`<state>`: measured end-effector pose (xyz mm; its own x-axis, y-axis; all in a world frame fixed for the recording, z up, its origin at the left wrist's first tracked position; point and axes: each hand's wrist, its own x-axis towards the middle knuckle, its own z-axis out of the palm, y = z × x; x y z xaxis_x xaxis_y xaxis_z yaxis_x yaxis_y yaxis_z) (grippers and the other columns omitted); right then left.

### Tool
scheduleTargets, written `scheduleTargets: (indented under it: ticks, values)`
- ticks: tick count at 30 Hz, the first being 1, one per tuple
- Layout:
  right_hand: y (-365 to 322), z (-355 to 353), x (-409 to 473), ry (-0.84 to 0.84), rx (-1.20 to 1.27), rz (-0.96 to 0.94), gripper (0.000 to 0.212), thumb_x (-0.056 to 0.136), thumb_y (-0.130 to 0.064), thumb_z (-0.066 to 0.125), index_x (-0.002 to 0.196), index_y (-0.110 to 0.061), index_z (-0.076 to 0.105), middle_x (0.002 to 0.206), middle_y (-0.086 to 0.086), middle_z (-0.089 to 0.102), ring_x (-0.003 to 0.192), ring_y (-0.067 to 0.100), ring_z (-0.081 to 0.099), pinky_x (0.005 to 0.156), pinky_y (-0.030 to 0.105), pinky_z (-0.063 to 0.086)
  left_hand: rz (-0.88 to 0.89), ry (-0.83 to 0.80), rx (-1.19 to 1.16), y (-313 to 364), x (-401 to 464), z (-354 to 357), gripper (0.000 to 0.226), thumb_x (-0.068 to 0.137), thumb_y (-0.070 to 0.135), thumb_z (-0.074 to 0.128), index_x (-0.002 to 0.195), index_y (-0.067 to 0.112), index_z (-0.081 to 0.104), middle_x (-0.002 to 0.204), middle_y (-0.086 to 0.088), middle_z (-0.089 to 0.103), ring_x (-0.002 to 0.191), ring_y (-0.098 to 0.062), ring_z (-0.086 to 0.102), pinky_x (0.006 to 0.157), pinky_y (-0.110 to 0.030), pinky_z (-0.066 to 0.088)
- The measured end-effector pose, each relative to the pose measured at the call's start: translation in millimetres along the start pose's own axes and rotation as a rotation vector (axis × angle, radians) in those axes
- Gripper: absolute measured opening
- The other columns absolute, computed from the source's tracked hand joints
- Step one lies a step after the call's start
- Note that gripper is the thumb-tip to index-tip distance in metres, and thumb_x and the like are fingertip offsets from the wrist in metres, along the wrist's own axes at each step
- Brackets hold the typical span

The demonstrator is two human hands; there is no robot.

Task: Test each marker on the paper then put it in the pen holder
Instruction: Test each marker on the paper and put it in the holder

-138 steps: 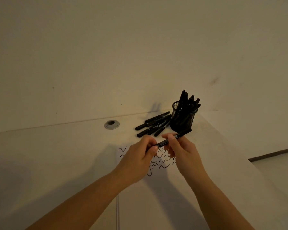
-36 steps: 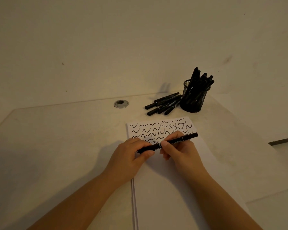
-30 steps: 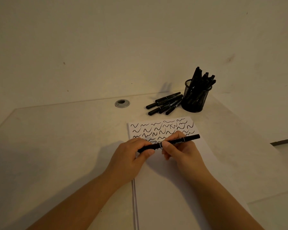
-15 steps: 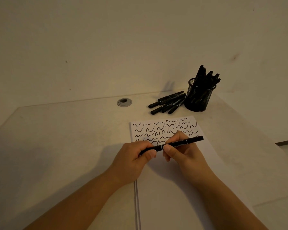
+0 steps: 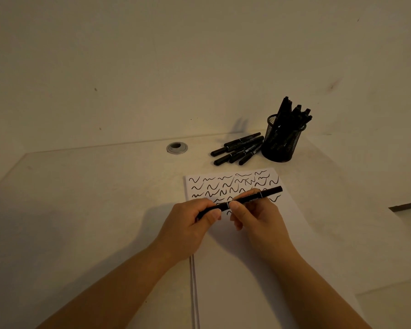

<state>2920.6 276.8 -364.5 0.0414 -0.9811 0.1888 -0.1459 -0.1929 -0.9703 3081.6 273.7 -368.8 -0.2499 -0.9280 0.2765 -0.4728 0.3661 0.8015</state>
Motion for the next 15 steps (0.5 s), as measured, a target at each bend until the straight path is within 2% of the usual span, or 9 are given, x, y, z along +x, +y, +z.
scheduleTargets:
  ticks: [2,4,6,8,9,11,15]
  values:
    - [-0.9,2.4,-1.1,0.081,-0.129,0.032,0.015,0.083,-0.031,0.062,0.071,-0.022,0.058,0.059,-0.002,0.063,0.050,0.003,0.055,0.051,0.016,0.045,-0.006,0.028,0.018,-0.4,-0.7,0.3,0.018,0.090,0.030,0.052,0.074,0.036,0.057,0.057,0.023,0.054,0.051,-0.002,0.044,0.050,-0.012,0.031]
    - [-3.0,2.6,-3.1,0.126,-0.234,-0.016,0.021,0.083,-0.036,0.059,0.067,-0.022,0.058,0.058,-0.002,0.062,0.052,0.009,0.055,0.052,0.020,0.043,-0.020,0.079,0.035,0.2,-0.6,-0.2,0.017,0.090,0.027,0.054,0.075,0.034,0.059,0.054,0.019,0.053,0.050,-0.003,0.044,0.049,-0.014,0.031]
    - [-8.0,3.0,-5.5,0.156,-0.368,-0.156,0.020,0.085,-0.033,0.059,0.067,-0.025,0.056,0.059,-0.007,0.059,0.054,0.008,0.052,0.051,0.016,0.041,-0.029,0.125,0.054,1.9,1.5,-2.3,0.013,0.088,0.029,0.055,0.078,0.030,0.062,0.053,0.012,0.051,0.051,-0.005,0.044,0.050,-0.017,0.033]
    - [-16.0,0.7,-4.6,0.189,-0.596,-0.397,0.007,0.084,-0.021,0.063,0.079,-0.025,0.061,0.073,-0.011,0.058,0.054,0.001,0.050,0.048,0.007,0.039,-0.025,0.122,0.112,5.7,5.1,-4.2,0.012,0.088,0.031,0.055,0.079,0.030,0.062,0.057,0.010,0.053,0.052,-0.006,0.046,0.051,-0.018,0.034]
    - [-20.0,-1.5,-2.8,0.189,-0.719,-0.504,0.009,0.080,-0.015,0.066,0.087,-0.020,0.065,0.081,-0.007,0.060,0.057,0.000,0.051,0.051,0.005,0.038,-0.016,0.110,0.156,8.7,7.0,-4.8,0.013,0.088,0.033,0.054,0.077,0.032,0.061,0.057,0.010,0.053,0.052,-0.005,0.045,0.050,-0.016,0.033]
    - [-25.9,-9.7,3.1,0.123,-0.911,-0.633,0.026,0.071,-0.009,0.074,0.096,-0.012,0.068,0.089,0.002,0.064,0.064,0.010,0.059,0.054,0.013,0.045,0.013,0.097,0.229,16.8,11.5,-5.4,0.017,0.086,0.036,0.052,0.070,0.035,0.055,0.054,0.012,0.048,0.050,-0.005,0.043,0.050,-0.015,0.032]
    - [-35.9,-30.4,19.6,-0.002,-1.128,-0.830,0.034,0.059,-0.012,0.084,0.089,-0.008,0.070,0.077,0.006,0.067,0.059,0.015,0.061,0.047,0.020,0.050,0.063,0.079,0.298,34.9,27.2,-7.2,0.024,0.084,0.042,0.046,0.064,0.030,0.050,0.052,0.010,0.045,0.049,-0.006,0.040,0.050,-0.015,0.032]
